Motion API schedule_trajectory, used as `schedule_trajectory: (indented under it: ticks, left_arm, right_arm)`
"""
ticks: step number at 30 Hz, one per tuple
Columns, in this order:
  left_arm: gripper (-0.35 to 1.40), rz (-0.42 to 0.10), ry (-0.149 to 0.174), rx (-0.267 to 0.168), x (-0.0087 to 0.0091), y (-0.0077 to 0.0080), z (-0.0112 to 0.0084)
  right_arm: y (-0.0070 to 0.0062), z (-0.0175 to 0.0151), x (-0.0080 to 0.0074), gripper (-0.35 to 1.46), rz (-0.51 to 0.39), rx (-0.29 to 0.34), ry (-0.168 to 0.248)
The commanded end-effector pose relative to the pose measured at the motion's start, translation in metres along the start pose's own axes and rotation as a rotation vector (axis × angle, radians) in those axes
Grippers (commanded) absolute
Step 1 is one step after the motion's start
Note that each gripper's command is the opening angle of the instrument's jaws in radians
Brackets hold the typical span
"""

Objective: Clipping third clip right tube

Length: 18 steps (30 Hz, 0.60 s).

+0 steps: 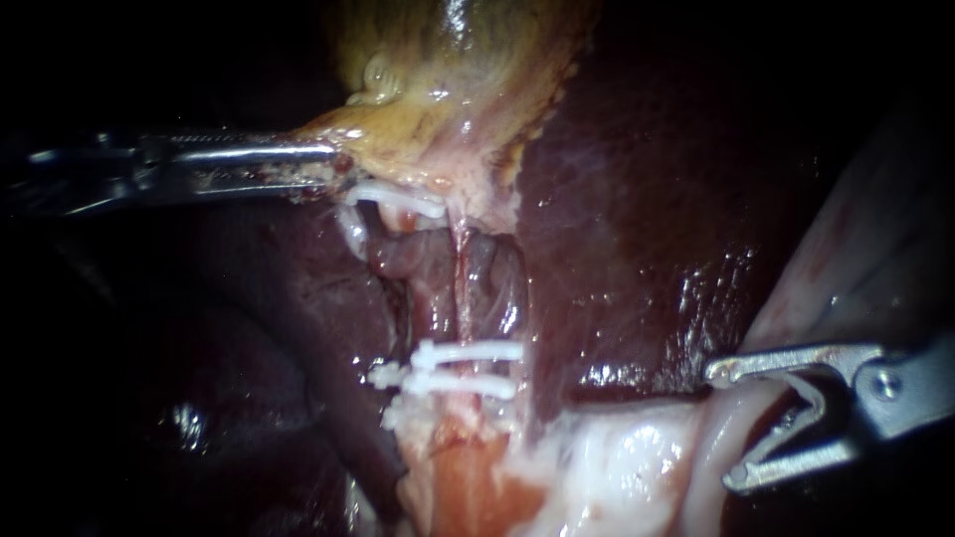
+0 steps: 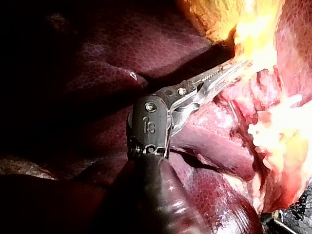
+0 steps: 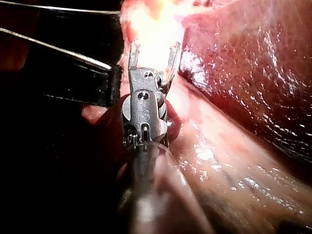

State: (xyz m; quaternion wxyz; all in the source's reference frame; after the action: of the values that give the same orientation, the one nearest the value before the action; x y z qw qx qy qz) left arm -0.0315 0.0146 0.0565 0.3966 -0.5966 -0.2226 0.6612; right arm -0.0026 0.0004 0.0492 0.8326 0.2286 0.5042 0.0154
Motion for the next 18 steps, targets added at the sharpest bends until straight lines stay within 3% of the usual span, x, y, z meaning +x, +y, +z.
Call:
schedule_trajectory:
  ticks: [1,7,14,18]
  left_arm:
    - [-0.35,0.0,0.0,0.0,0.0001,0.0,0.0]
    - [-0.35,-0.014,-0.002,-0.012,0.0024,0.0007,-0.0018]
    - [-0.35,-0.008,0.041,-0.012,0.0062,0.0019,-0.0055]
    - [-0.35,-0.005,0.044,-0.009,0.0065,0.0019,-0.0063]
  right_arm:
    - [0.0,0.0,0.0,0.5,-0.001,0.001,0.0]
    - [0.0,0.0,0.0,0.5,0.0,0.0,0.0]
    - [0.0,0.0,0.0001,0.5,0.0,0.0,0.0]
    - [0.0001,0.0002,0.0003,0.5,0.001,-0.001,-0.003]
